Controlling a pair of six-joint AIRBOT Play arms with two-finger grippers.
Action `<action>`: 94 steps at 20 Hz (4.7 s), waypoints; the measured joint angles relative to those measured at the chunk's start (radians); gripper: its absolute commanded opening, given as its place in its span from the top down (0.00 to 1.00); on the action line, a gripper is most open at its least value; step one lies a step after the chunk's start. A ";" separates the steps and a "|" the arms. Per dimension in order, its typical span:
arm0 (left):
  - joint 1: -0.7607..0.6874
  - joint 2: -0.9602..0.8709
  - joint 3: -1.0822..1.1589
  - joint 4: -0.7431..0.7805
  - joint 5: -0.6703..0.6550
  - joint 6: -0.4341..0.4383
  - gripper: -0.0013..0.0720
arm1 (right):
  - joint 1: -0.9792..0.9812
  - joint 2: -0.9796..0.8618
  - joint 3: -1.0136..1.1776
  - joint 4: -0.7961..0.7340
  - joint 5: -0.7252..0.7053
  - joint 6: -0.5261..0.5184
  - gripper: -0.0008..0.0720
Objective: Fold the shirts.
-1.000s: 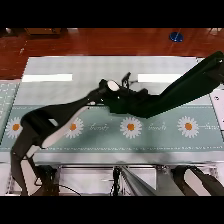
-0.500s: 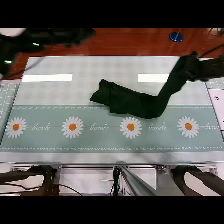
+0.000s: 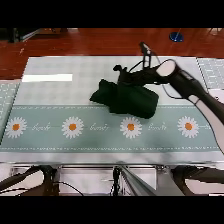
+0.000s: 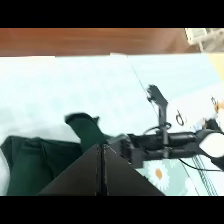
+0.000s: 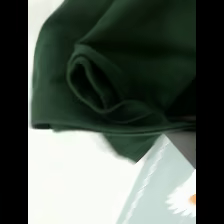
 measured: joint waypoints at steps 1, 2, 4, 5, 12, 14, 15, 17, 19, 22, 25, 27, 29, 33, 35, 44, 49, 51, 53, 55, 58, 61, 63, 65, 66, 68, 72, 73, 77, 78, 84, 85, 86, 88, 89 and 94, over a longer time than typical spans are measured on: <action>-0.006 0.002 -0.008 0.003 -0.014 0.003 0.96 | 0.027 -0.026 0.000 0.032 -0.052 0.000 0.95; -0.016 0.004 -0.016 0.004 -0.029 0.009 0.96 | 0.047 -0.047 0.000 0.063 -0.097 0.000 0.95; -0.040 0.006 -0.037 0.013 -0.043 0.018 0.96 | 0.076 -0.080 0.000 0.119 -0.163 0.000 0.95; -0.054 0.007 -0.049 0.021 -0.053 0.021 0.96 | 0.084 -0.091 0.000 0.139 -0.185 0.000 0.90; -0.138 0.008 -0.161 0.039 -0.031 0.046 0.96 | 0.098 -0.106 0.000 0.324 -0.152 -0.171 0.32; -0.149 0.005 -0.204 0.042 -0.008 0.049 0.96 | 0.069 -0.077 0.000 0.365 -0.053 -0.245 0.32; -0.153 -0.001 -0.224 0.050 0.008 0.051 0.96 | 0.042 -0.054 0.000 0.365 0.007 -0.266 0.32; -0.157 -0.019 -0.251 0.080 0.024 0.051 0.96 | -0.027 0.007 0.000 0.320 0.140 -0.277 0.32; -0.159 -0.043 -0.266 0.124 0.025 0.051 0.95 | -0.120 0.083 0.001 0.173 0.242 -0.230 0.32; -0.160 -0.072 -0.276 0.195 0.018 0.054 0.77 | -0.279 0.176 -0.001 -0.208 0.409 -0.093 0.34; -0.160 -0.086 -0.279 0.254 0.017 0.053 0.43 | -0.455 0.211 -0.063 -0.420 0.537 -0.025 0.18; -0.160 -0.089 -0.280 0.288 0.017 0.053 0.43 | -0.549 0.216 -0.159 -0.370 0.556 -0.023 0.18; -0.160 -0.091 -0.281 0.316 0.014 0.053 0.43 | -0.601 0.209 -0.269 -0.227 0.512 -0.048 0.18; -0.160 -0.092 -0.281 0.343 0.013 0.053 0.43 | -0.587 0.143 -0.418 0.045 0.363 -0.117 0.18; -0.160 -0.092 -0.281 0.348 0.011 0.053 0.43 | -0.535 0.097 -0.447 0.150 0.299 -0.139 0.21; -0.160 -0.092 -0.281 0.355 -0.019 0.051 0.45 | -0.399 0.055 -0.394 0.482 0.179 -0.268 0.95; -0.160 -0.092 -0.281 0.355 -0.030 0.042 0.45 | -0.522 0.251 -0.212 0.365 0.367 -0.145 0.95; -0.160 -0.092 -0.281 0.354 -0.040 0.034 0.45 | -0.604 0.334 -0.142 0.224 0.457 -0.036 0.95; -0.160 -0.092 -0.281 0.349 -0.055 0.027 0.45 | -0.714 0.406 -0.089 0.073 0.568 0.056 0.95; -0.160 -0.092 -0.281 0.342 -0.070 0.027 0.45 | -0.845 0.459 -0.059 -0.063 0.695 0.113 0.95; -0.160 -0.092 -0.281 0.334 -0.083 0.023 0.45 | -1.054 0.503 -0.039 -0.273 0.872 0.150 0.95; -0.160 -0.091 -0.279 0.316 -0.087 0.023 0.45 | -1.227 0.520 -0.034 -0.533 1.009 0.124 0.95; -0.160 -0.091 -0.278 0.298 -0.088 0.023 0.45 | -1.327 0.525 -0.037 -0.652 1.049 0.113 0.95; -0.160 -0.090 -0.277 0.275 -0.088 0.024 0.45 | -1.418 0.528 -0.055 -0.734 1.068 0.104 0.95; -0.160 -0.090 -0.276 0.262 -0.088 0.027 0.45 | -1.463 0.528 -0.071 -0.776 1.073 0.103 0.95; -0.159 -0.090 -0.276 0.234 -0.088 0.037 0.45 | -1.539 0.532 -0.119 -0.845 1.082 0.101 0.95; -0.157 -0.091 -0.272 0.200 -0.088 0.048 0.45 | -1.664 0.562 -0.275 -0.973 1.048 0.118 0.95; -0.156 -0.090 -0.268 0.195 -0.088 0.050 0.45 | -1.695 0.571 -0.320 -1.001 1.027 0.126 0.95; -0.152 -0.090 -0.232 0.179 -0.089 0.050 0.45 | -1.825 0.587 -0.475 -1.080 0.916 0.166 0.83; -0.151 -0.090 -0.219 0.177 -0.089 0.050 0.45 | -1.856 0.589 -0.505 -1.091 0.882 0.175 0.60; -0.151 -0.091 -0.181 0.171 -0.054 0.049 0.45 | -2.000 0.592 -0.591 -1.136 0.616 0.205 0.36; -0.151 -0.092 -0.179 0.171 -0.048 0.049 0.44 | -2.002 0.592 -0.572 -1.110 0.538 0.216 0.39; -0.151 -0.092 -0.178 0.171 -0.034 0.049 0.26 | -1.995 0.592 -0.537 -1.048 0.449 0.221 0.43; -0.153 -0.092 -0.176 0.171 -0.006 0.047 0.10 | -1.942 0.581 -0.440 -0.835 0.226 0.195 0.43; -0.157 -0.092 -0.175 0.170 0.018 0.047 0.10 | -1.890 0.562 -0.376 -0.697 0.126 0.151 0.43; -0.262 -0.092 -0.174 0.279 0.205 0.019 0.18 | -1.397 0.354 0.014 -0.322 0.128 -0.125 0.43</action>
